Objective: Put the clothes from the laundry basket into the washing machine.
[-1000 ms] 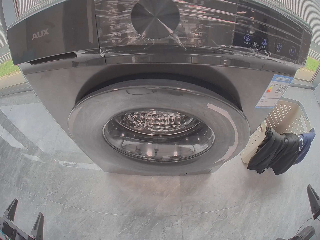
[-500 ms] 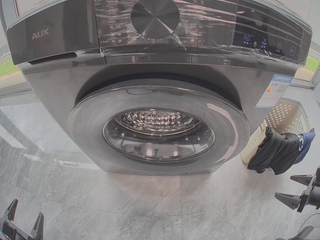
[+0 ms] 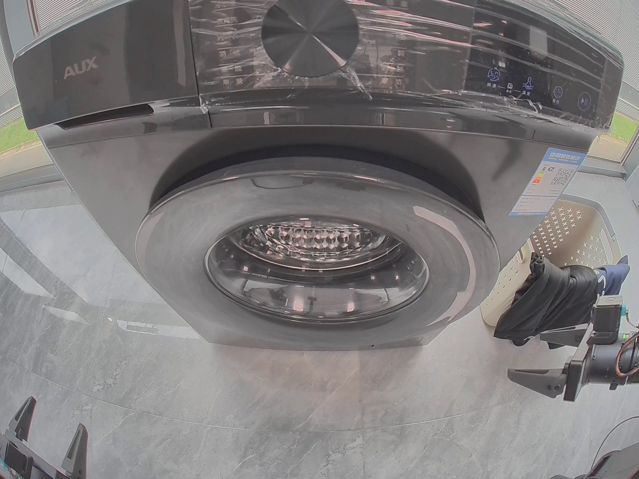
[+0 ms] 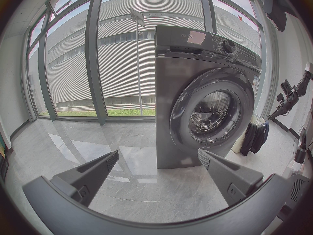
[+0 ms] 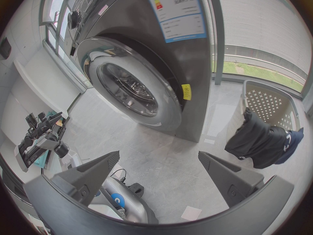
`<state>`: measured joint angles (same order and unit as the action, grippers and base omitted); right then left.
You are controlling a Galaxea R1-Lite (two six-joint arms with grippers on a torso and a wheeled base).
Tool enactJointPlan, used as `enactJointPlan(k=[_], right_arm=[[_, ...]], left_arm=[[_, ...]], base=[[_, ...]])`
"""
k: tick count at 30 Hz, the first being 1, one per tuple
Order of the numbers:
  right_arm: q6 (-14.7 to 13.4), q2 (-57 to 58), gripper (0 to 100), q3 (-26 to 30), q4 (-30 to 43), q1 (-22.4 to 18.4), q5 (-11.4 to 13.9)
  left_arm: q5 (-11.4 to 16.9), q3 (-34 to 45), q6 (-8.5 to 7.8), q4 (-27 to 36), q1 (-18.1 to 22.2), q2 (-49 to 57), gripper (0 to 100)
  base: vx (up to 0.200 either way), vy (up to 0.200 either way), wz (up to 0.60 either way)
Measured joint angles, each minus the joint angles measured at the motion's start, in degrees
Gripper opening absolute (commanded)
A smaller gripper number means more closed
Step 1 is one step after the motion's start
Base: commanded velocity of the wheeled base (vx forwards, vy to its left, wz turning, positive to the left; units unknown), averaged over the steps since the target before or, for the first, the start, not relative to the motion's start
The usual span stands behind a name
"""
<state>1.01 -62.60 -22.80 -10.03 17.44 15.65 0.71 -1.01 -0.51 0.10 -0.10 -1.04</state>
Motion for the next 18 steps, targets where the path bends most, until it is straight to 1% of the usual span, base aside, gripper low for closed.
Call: enactJointPlan(k=[4,6,18], right_arm=[[-0.04,-3.61,100,-3.17,-0.61,2.58,-0.77],[-0.06,-5.06,100,-4.64,-0.69,3.08,-0.83],[-0.01,-16.29,100,-17.14,-2.74,4.22,-1.27]], left_arm=[[0.0,0.0,-0.02,0.0,0.0,0.0,100],[0.0,0.0,-0.02,0.0,0.02,0.0,100],[0.0,0.0,-0.02,0.0,0.02,0.0,100]], base=[[0.0,0.0,0.0],[0.0,0.0,0.0],[0.0,0.0,0.0]])
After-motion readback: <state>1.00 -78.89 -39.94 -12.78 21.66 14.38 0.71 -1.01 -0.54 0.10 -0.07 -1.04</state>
